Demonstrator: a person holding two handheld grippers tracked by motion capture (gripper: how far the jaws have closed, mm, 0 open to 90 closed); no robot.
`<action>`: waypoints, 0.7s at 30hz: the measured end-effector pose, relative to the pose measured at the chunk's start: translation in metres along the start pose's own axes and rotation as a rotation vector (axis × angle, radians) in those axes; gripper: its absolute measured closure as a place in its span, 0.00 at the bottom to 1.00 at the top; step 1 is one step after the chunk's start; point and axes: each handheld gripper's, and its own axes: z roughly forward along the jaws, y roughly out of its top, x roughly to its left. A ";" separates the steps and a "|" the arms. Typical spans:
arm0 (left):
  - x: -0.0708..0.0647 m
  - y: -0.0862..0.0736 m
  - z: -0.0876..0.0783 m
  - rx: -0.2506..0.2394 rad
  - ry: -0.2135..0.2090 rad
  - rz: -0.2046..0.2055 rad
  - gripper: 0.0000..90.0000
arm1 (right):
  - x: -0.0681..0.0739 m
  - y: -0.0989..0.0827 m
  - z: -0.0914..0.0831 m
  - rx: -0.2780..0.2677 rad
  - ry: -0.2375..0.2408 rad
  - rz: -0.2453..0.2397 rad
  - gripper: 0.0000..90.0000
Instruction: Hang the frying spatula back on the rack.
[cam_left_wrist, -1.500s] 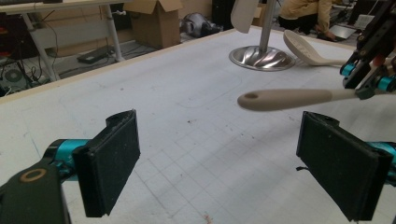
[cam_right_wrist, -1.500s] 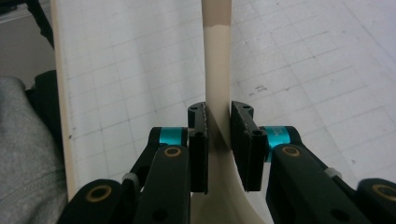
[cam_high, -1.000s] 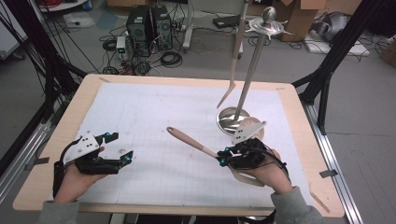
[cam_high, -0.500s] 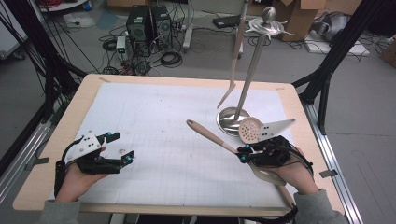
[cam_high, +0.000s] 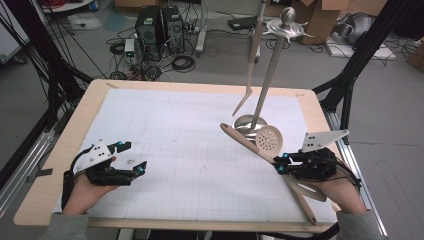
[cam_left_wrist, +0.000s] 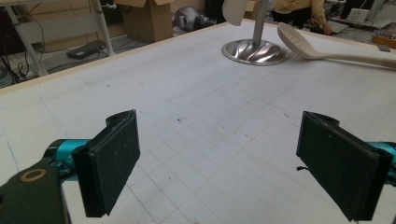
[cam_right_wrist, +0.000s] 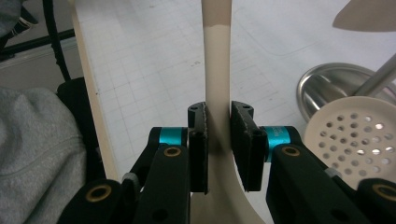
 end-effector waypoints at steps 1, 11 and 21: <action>0.000 0.000 0.000 0.000 -0.001 -0.004 0.15 | -0.001 -0.001 -0.003 -0.006 -0.001 -0.003 0.86; -0.001 -0.001 0.000 0.001 0.001 -0.006 0.15 | -0.018 -0.005 -0.028 -0.059 -0.024 0.011 0.86; -0.002 -0.002 -0.005 -0.011 -0.001 -0.014 0.15 | -0.038 -0.006 -0.043 -0.105 -0.057 0.037 0.86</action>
